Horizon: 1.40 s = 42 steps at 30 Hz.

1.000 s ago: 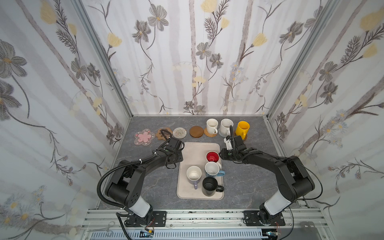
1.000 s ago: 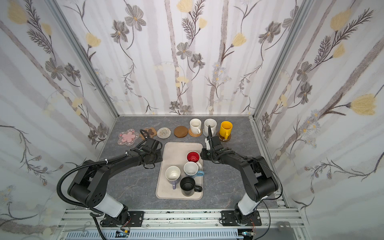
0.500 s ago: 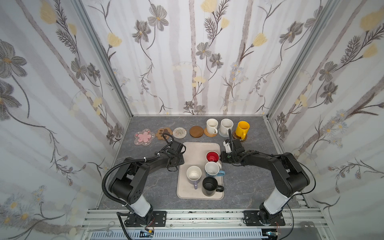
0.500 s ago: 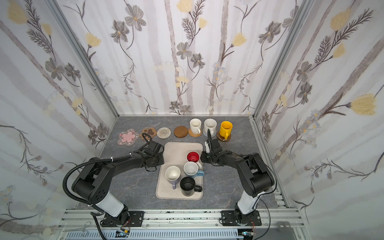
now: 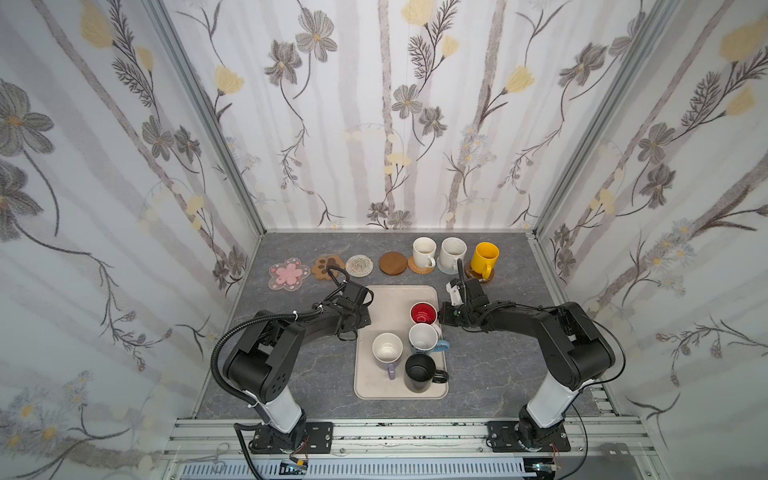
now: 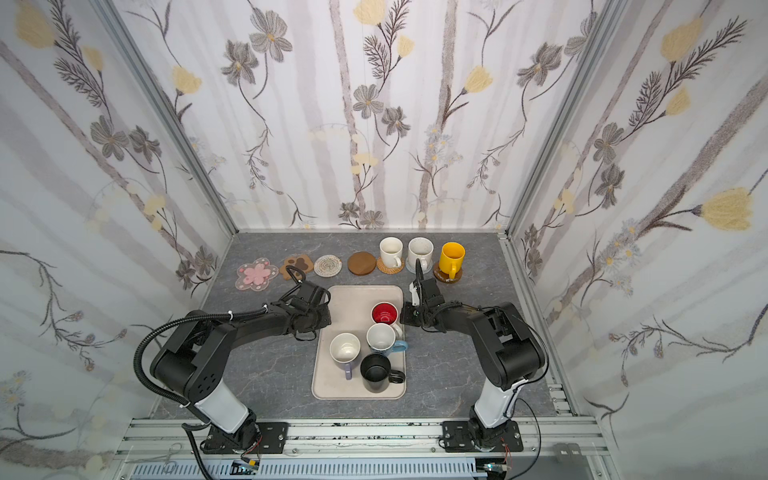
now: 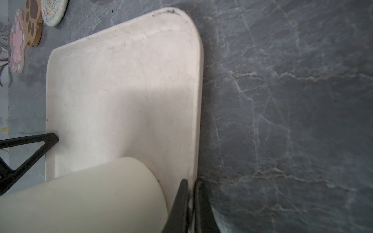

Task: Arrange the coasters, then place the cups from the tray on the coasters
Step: 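Raise the right gripper over the tray while the left gripper moves over it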

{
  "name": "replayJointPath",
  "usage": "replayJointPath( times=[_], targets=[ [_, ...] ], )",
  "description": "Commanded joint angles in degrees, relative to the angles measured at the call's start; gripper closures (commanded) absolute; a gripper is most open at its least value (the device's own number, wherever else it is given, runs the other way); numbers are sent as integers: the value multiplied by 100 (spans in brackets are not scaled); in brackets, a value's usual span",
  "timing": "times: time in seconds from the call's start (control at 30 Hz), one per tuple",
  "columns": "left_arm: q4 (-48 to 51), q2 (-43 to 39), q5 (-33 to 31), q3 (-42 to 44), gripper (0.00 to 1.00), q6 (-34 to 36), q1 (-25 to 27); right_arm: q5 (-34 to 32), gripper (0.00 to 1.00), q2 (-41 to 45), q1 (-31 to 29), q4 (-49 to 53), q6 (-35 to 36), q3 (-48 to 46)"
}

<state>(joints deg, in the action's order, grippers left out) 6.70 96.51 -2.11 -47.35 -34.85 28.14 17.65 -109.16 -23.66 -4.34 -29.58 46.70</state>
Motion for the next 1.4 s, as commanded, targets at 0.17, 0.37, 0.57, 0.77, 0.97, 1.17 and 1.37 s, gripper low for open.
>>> replayJointPath(
  times=[0.17,0.37,0.57,0.77,0.97,1.17,1.37],
  targets=[
    [18,203,281,-122,100,-158,69,107,100,-147,10,-128,172,13],
    [18,416,344,-381,100,-149,68,163,100,-184,76,-131,162,101],
    [24,627,411,-670,100,-145,63,160,100,-250,124,-59,193,231],
    [33,865,490,-939,100,-121,68,190,100,-363,191,53,225,451],
    [42,931,493,-1045,100,-122,45,145,100,-424,202,151,282,573],
    [64,820,457,-1007,92,-119,2,-83,79,-300,196,308,330,586],
    [138,600,374,-1011,59,-78,-37,-335,73,-83,227,467,367,586]
  ],
)
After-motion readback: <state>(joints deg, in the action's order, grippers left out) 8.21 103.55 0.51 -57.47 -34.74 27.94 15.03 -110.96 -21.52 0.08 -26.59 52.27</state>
